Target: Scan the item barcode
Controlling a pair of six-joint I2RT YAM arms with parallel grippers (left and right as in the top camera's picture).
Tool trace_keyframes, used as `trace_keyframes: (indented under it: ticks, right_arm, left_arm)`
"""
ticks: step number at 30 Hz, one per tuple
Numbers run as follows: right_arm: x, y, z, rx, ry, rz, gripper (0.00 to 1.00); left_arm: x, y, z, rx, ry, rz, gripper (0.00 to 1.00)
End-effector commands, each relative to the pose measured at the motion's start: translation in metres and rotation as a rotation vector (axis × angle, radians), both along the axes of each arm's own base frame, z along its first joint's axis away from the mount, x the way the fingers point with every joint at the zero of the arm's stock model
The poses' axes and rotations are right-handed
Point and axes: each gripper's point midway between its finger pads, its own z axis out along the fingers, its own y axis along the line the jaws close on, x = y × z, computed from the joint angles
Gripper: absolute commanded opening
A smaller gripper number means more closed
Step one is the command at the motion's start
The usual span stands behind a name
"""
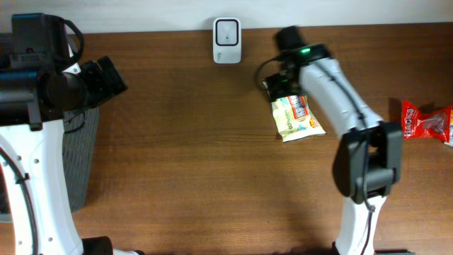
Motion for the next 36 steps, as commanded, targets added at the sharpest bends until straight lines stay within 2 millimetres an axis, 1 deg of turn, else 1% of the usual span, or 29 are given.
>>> trace_keyframes:
  ticks: [1, 2, 3, 6, 8, 11, 14, 15, 16, 17, 18, 19, 20, 22, 26, 28, 29, 32, 34, 35, 36]
  right_arm:
    - [-0.012, 0.002, -0.006, 0.346, 0.092, 0.104, 0.95]
    - [-0.014, 0.002, -0.004, 0.412, 0.099, 0.117, 0.92]
    - [-0.014, -0.001, -0.005, 0.46, 0.103, 0.116, 0.87]
    - [-0.013, -0.021, -0.011, 0.473, 0.1, 0.07, 0.82]
    - [-0.015, -0.026, -0.019, 0.475, 0.105, 0.056, 0.79]
    - [-0.023, -0.024, -0.038, 0.478, 0.126, 0.053, 0.77]
    - [-0.031, -0.024, -0.059, 0.48, 0.141, 0.049, 0.65]
    - [-0.034, -0.024, -0.064, 0.48, 0.146, 0.048, 0.65]
    - [-0.036, -0.024, -0.067, 0.48, 0.15, 0.047, 0.56]
    - [-0.038, -0.023, -0.069, 0.481, 0.155, 0.045, 0.43]
    - [-0.039, -0.023, -0.07, 0.481, 0.16, 0.044, 0.23]
    - [-0.039, -0.023, -0.069, 0.483, 0.162, 0.036, 0.11]
    - [-0.039, -0.023, -0.068, 0.486, 0.162, 0.03, 0.04]
    - [-0.04, -0.021, -0.062, 0.494, 0.163, 0.031, 0.04]
    - [-0.037, -0.019, -0.034, 0.459, 0.144, 0.049, 0.04]
    - [-0.031, -0.028, -0.013, 0.345, 0.108, 0.002, 0.04]
    - [-0.026, -0.038, 0.005, 0.211, 0.059, -0.055, 0.04]
    - [-0.021, -0.057, 0.033, -0.039, -0.044, -0.181, 0.04]
    - [-0.024, -0.076, 0.058, -0.281, -0.142, -0.31, 0.04]
    - [-0.026, -0.08, 0.066, -0.373, -0.179, -0.344, 0.04]
    - [-0.029, -0.077, 0.075, -0.46, -0.218, -0.361, 0.04]
  left_arm:
    - [0.0, 0.001, 0.001, -0.004, -0.003, 0.009, 0.99]
    - [0.0, 0.001, 0.001, -0.004, -0.003, 0.009, 0.99]
    - [0.0, 0.001, 0.001, -0.004, -0.003, 0.009, 0.99]
    - [0.0, 0.001, 0.001, -0.004, -0.003, 0.009, 0.99]
    - [0.0, 0.001, 0.001, -0.004, -0.003, 0.009, 0.99]
    - [0.0, 0.001, 0.001, -0.004, -0.003, 0.009, 0.99]
    - [0.0, 0.001, 0.001, -0.004, -0.003, 0.009, 0.99]
    - [0.0, 0.001, 0.001, -0.004, -0.003, 0.009, 0.99]
    - [0.0, 0.001, 0.001, -0.004, -0.003, 0.009, 0.99]
    - [0.0, 0.001, 0.001, -0.004, -0.003, 0.009, 0.99]
    - [0.0, 0.001, 0.001, -0.004, -0.003, 0.009, 0.99]
    - [0.0, 0.001, 0.001, -0.004, -0.003, 0.009, 0.99]
    - [0.0, 0.001, 0.001, -0.004, -0.003, 0.009, 0.99]
    - [0.0, 0.001, 0.001, -0.004, -0.003, 0.009, 0.99]
    - [0.0, 0.001, 0.001, -0.004, -0.003, 0.009, 0.99]
    - [0.0, 0.001, 0.001, -0.004, -0.003, 0.009, 0.99]
    - [0.0, 0.001, 0.001, -0.004, -0.003, 0.009, 0.99]
    - [0.0, 0.001, 0.001, -0.004, -0.003, 0.009, 0.99]
    - [0.0, 0.001, 0.001, -0.004, -0.003, 0.009, 0.99]
    - [0.0, 0.001, 0.001, -0.004, -0.003, 0.009, 0.99]
    - [0.0, 0.001, 0.001, -0.004, -0.003, 0.009, 0.99]
